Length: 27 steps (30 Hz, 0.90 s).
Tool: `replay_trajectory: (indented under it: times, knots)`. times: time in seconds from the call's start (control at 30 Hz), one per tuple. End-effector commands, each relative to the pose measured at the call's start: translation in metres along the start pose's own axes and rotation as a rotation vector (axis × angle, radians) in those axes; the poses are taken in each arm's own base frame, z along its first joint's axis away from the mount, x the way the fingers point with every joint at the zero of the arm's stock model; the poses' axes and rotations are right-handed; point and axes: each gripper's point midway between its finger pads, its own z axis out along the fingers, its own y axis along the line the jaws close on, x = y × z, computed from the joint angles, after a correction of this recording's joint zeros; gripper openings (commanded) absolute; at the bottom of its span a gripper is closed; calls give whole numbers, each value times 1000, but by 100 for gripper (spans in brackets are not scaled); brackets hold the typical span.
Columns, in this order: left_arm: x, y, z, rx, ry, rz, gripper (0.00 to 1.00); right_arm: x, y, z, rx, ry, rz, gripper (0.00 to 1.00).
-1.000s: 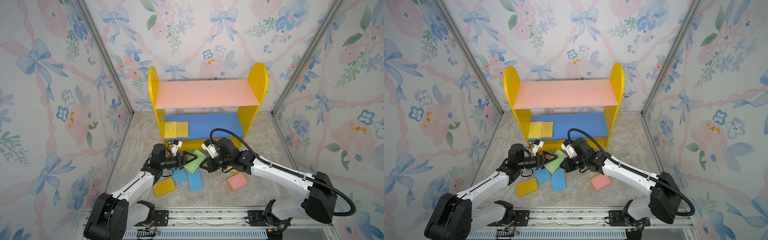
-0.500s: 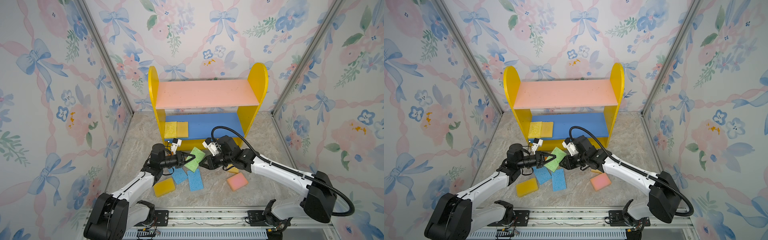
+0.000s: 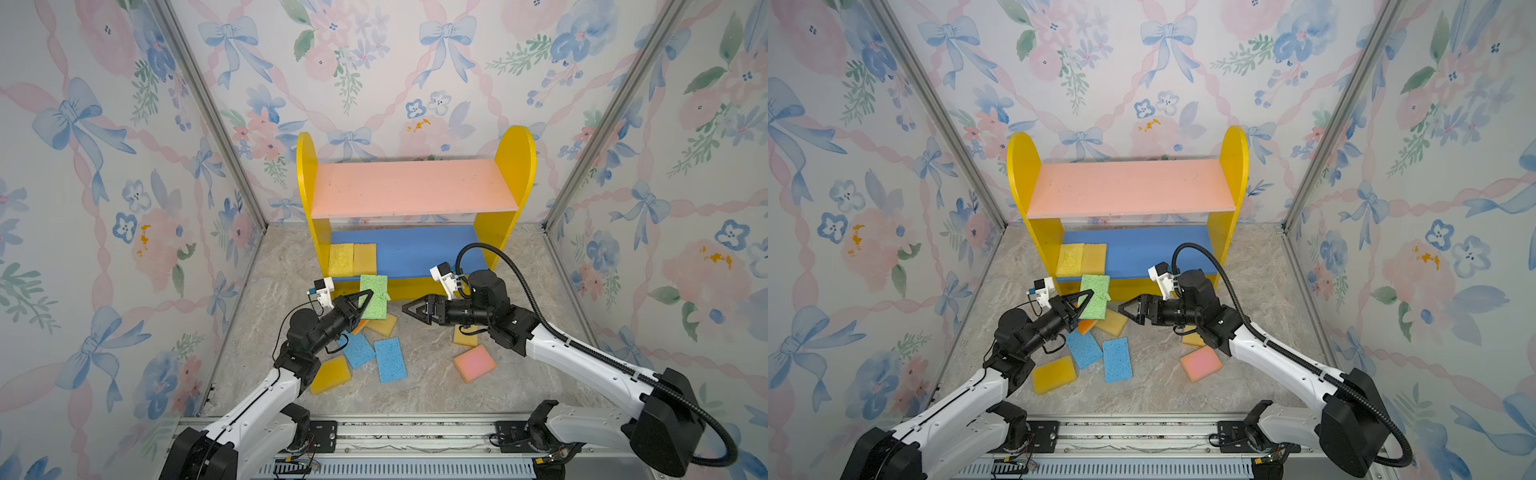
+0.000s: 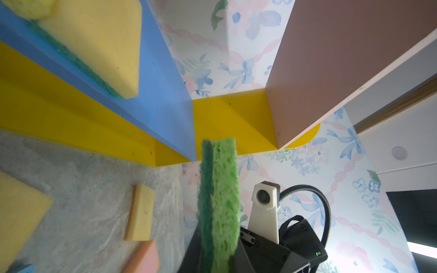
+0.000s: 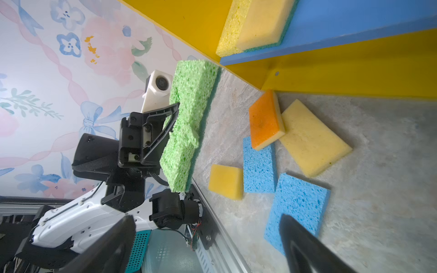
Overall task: Place and organize the cleaning sponges onto the shelf
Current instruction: 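Carry the green sponge with the right gripper onto the blue shelf while the left withdraws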
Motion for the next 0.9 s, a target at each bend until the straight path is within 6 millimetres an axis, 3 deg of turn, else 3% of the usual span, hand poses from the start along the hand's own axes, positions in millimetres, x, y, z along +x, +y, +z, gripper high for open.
replay_trajectory:
  times: [0.0, 0.17, 0.43, 0.6, 0.87]
  knots:
    - [-22, -21, -5, 80, -141, -74, 15, -3, 21, 5, -95, 1, -1, 97]
    - [-21, -25, -12, 103, -163, -95, 16, -3, 43, 20, -181, 26, -6, 100]
    - [-18, -31, -13, 119, -154, -89, 16, -12, 62, 37, -256, 28, -2, 87]
    - [-17, -30, -13, 118, -151, -84, 16, -13, 67, 45, -264, 42, -3, 74]
    - [-16, -33, -12, 125, -145, -77, 16, -9, 71, 56, -259, 69, -2, 64]
